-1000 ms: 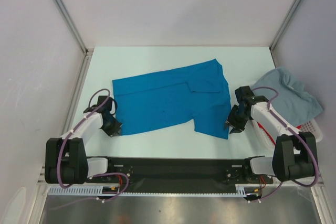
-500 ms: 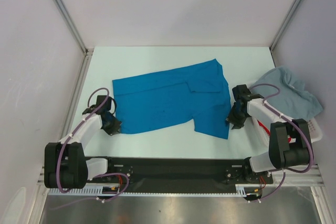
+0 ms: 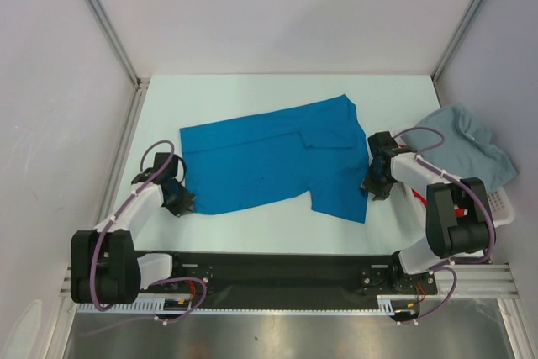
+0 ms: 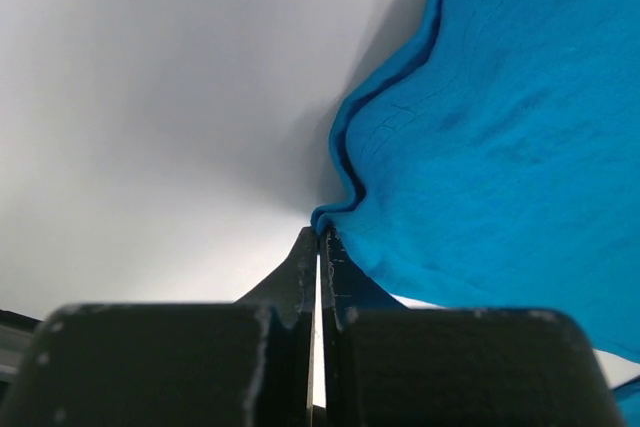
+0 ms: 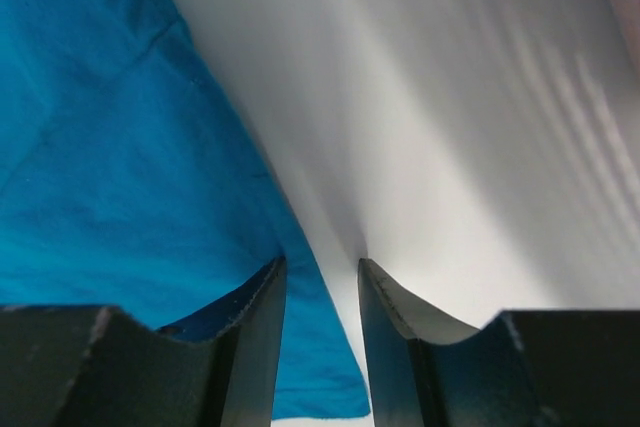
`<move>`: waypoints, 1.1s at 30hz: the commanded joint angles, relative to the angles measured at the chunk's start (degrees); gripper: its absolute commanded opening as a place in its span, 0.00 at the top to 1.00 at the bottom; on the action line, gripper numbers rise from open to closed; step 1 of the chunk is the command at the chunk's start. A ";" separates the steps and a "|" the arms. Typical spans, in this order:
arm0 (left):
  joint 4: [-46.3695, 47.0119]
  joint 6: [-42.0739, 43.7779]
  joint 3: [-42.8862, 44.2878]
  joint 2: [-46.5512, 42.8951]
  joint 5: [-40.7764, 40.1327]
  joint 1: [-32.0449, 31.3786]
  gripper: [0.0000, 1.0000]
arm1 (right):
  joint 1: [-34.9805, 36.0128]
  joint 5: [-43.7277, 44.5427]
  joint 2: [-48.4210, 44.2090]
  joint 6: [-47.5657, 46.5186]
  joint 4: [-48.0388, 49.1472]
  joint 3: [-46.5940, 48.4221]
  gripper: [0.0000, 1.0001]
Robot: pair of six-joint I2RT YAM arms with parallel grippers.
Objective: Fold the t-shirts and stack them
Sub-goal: Fold the tshirt
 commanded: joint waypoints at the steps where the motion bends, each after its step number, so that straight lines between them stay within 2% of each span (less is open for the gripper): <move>1: 0.13 0.31 1.38 -1.71 0.30 0.29 1.00 | 2.71 -1.71 2.16 1.73 -2.57 -2.50 0.60; 10: -0.04 0.40 2.08 -1.71 0.30 0.29 1.00 | 5.27 -1.10 1.37 5.61 -1.35 -6.19 0.66; 15: -0.04 0.75 2.26 -1.98 0.39 0.29 1.00 | 4.92 1.28 0.24 5.43 -1.87 -5.58 0.75; 17: -0.13 0.75 2.26 -2.15 0.30 0.29 1.00 | 4.57 2.42 -0.29 5.34 -2.05 -5.49 0.81; 19: -0.13 0.75 2.17 -2.24 0.30 0.29 1.00 | 3.51 2.77 -0.82 5.08 -1.96 -5.67 0.95; 21: -0.04 0.57 2.00 -2.50 0.30 0.29 1.00 | 3.07 2.86 -1.52 4.64 -1.87 -5.67 1.00; 33: -2.24 -0.66 2.52 -4.52 -0.05 0.29 1.00 | 2.72 4.97 -10.22 0.07 -9.34 -0.31 1.00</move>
